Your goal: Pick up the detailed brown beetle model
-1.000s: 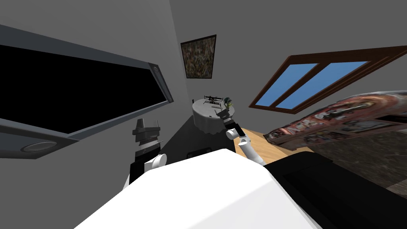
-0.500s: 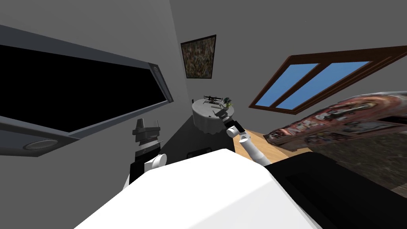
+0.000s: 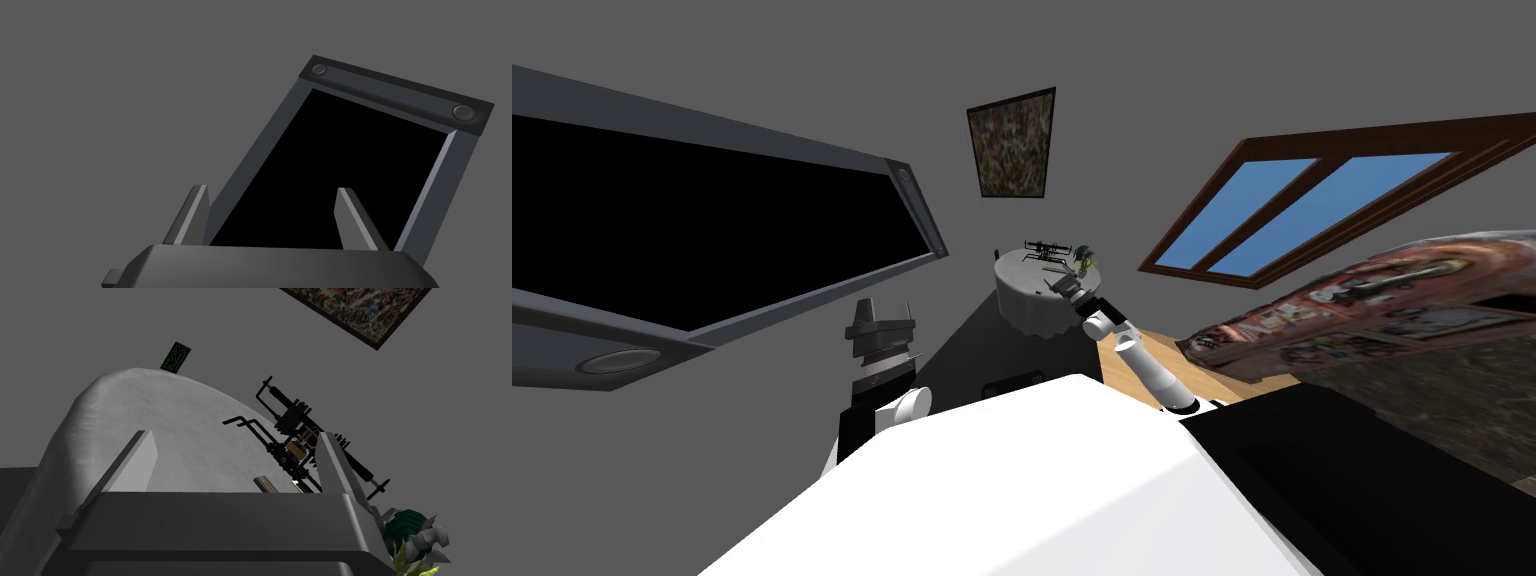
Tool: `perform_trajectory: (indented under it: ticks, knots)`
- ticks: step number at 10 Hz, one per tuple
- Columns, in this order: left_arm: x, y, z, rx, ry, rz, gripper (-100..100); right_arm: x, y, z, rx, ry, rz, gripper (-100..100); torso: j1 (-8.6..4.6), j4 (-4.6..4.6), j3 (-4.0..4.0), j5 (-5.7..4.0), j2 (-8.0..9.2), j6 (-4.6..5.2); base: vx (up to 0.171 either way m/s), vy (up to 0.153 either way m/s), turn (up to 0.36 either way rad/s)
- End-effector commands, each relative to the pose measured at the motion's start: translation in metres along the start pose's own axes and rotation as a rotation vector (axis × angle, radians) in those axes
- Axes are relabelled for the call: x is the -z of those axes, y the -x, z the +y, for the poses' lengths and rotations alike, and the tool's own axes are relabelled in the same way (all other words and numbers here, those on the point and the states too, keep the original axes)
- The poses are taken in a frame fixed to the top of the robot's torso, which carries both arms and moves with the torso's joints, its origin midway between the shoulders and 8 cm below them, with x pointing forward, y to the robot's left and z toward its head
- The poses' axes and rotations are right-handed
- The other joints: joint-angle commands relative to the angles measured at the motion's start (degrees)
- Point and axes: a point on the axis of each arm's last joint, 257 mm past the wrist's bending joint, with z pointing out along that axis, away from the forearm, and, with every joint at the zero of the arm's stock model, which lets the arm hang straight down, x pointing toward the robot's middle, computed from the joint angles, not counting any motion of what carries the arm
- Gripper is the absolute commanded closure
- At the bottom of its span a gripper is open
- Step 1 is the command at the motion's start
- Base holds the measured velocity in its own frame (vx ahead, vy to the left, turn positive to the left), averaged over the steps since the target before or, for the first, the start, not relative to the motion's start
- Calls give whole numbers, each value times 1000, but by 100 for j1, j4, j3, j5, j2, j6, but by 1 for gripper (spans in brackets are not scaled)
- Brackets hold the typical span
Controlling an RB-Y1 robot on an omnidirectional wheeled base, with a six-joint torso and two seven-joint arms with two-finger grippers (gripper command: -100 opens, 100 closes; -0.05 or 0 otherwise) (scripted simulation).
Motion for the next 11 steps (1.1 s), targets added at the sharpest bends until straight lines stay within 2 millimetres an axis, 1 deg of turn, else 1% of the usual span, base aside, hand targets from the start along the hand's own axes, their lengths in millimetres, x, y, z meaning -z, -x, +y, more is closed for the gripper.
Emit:
perform_trajectory:
  ticks: [1,2,6,11]
  knots:
    - [0,0,0,0,0,0,0,-3,5,-6,-60,-32,-24,-100,0,0,0,0,0,0,0,-28,15]
    - [0,0,0,0,0,0,0,-8,10,-12,-97,-77,-47,-100,0,0,0,-1,0,1,4,-30,18]
    - [0,0,0,0,0,0,0,-14,24,-29,-230,-178,-129,-100,1,-1,-2,-1,-4,1,9,-26,23]
    - [0,0,0,0,0,0,0,-13,40,-49,-365,-280,-241,-100,5,-2,-5,1,-8,0,17,-18,22]
